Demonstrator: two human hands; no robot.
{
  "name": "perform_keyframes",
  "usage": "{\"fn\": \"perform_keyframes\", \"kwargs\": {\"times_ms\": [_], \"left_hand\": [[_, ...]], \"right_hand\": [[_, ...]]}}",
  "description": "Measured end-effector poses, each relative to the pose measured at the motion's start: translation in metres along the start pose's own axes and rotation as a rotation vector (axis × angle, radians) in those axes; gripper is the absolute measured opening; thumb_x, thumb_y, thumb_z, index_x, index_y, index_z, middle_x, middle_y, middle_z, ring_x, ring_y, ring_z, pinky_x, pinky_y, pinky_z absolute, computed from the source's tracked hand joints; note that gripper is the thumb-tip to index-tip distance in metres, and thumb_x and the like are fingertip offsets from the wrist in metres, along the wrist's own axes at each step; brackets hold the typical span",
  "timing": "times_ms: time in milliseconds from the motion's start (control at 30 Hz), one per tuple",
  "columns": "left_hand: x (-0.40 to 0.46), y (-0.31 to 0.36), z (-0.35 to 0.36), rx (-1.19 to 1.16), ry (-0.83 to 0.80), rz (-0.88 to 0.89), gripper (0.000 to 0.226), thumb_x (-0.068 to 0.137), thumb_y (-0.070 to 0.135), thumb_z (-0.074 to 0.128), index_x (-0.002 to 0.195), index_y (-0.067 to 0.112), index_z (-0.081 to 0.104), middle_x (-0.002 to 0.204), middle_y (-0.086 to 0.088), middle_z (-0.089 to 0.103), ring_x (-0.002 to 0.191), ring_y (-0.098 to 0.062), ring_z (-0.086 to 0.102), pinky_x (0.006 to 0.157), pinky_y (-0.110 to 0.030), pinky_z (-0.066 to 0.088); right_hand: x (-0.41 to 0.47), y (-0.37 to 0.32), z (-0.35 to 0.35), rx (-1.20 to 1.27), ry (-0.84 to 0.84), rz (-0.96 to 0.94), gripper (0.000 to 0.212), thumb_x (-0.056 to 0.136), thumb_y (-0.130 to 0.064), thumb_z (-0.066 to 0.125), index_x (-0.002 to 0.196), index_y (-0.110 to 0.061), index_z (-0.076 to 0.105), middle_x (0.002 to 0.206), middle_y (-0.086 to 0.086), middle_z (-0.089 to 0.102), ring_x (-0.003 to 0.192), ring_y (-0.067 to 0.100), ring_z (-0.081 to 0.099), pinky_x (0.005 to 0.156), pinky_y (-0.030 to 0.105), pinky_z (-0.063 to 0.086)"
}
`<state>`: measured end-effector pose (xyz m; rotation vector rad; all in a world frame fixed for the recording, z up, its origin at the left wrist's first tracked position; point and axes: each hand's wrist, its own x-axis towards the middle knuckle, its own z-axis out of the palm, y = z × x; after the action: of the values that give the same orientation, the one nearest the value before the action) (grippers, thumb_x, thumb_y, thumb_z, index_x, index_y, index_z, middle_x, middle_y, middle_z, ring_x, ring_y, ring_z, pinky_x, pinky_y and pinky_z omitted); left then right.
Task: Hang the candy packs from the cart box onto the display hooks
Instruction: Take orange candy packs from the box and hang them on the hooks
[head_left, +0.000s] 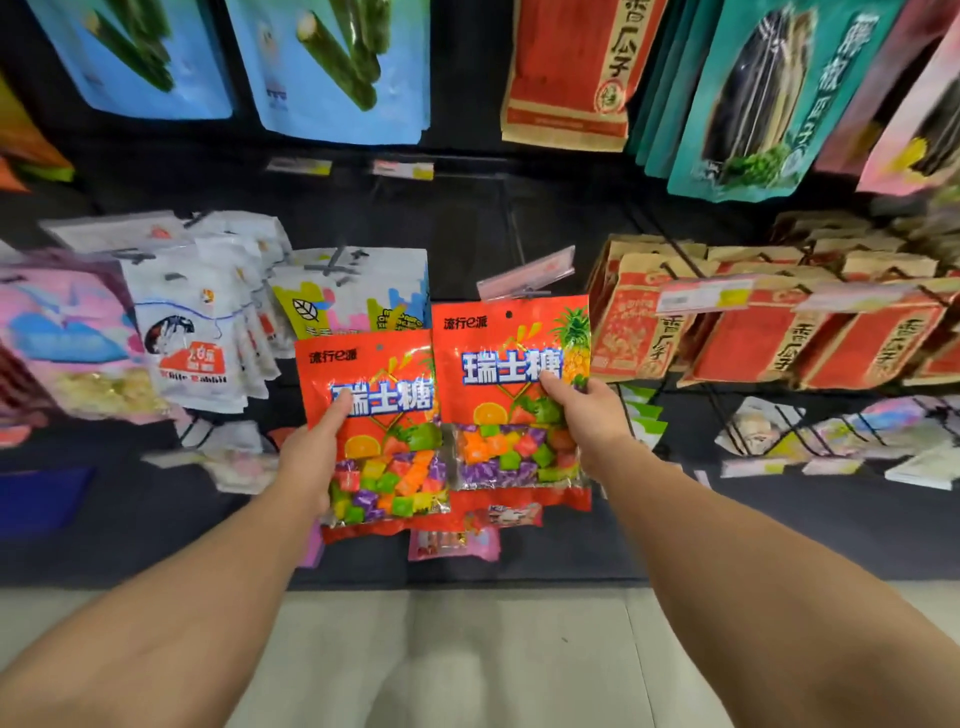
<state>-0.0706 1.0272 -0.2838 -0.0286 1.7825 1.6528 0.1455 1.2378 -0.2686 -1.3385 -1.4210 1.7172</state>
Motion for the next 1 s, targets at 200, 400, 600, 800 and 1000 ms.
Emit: {"fn": "perform_keyframes", "kwargs": {"times_ms": [200,400,600,800,1000], "left_hand": [[-0.001,0.000,0.001,-0.038,0.030,-0.014,0.062,0.080,0.060,0.074,0.124,0.017,0.064,0.104,-0.009,0.078,0.094,-0.030,0.074,0.082,-0.044,0.058],[0.001,-0.002,0.003,-0.031,0.023,-0.023,0.058,0.081,0.060,0.073,0.120,0.019,0.065,0.099,-0.007,0.078,0.093,-0.029,0.074,0.089,-0.049,0.058],[0.004,-0.003,-0.006,-0.040,0.015,-0.016,0.040,0.086,0.056,0.070,0.110,0.024,0.065,0.098,-0.005,0.078,0.093,-0.028,0.073,0.086,-0.047,0.056],[0.006,-0.006,-0.013,-0.049,0.000,-0.017,0.048,0.085,0.056,0.071,0.119,0.023,0.064,0.100,-0.006,0.079,0.095,-0.030,0.074,0.088,-0.049,0.057],[0.006,-0.005,-0.019,-0.048,-0.022,-0.015,0.043,0.086,0.055,0.070,0.116,0.024,0.065,0.098,-0.005,0.079,0.090,-0.027,0.075,0.069,-0.038,0.056]], "right_hand": [[-0.015,-0.023,0.004,0.089,0.024,-0.014,0.127,0.040,-0.075,0.081,0.146,-0.018,0.042,0.143,0.003,0.055,0.126,0.029,0.056,0.108,0.055,0.042],[-0.010,-0.028,0.006,0.062,0.106,0.030,0.095,0.081,-0.051,0.074,0.154,-0.013,0.027,0.150,0.007,0.045,0.134,0.032,0.047,0.112,0.054,0.038],[-0.006,-0.028,0.010,0.073,0.053,-0.012,0.117,0.054,-0.068,0.074,0.151,-0.017,0.033,0.145,0.005,0.051,0.131,0.031,0.052,0.107,0.055,0.043],[0.001,-0.031,0.011,0.001,0.099,0.007,0.095,0.084,-0.054,0.069,0.156,-0.016,0.021,0.155,0.005,0.039,0.138,0.031,0.041,0.112,0.053,0.037],[0.004,-0.041,0.012,-0.122,0.106,-0.011,0.084,0.095,-0.048,0.059,0.157,-0.010,0.016,0.159,0.010,0.030,0.143,0.035,0.033,0.111,0.045,0.034]]}}
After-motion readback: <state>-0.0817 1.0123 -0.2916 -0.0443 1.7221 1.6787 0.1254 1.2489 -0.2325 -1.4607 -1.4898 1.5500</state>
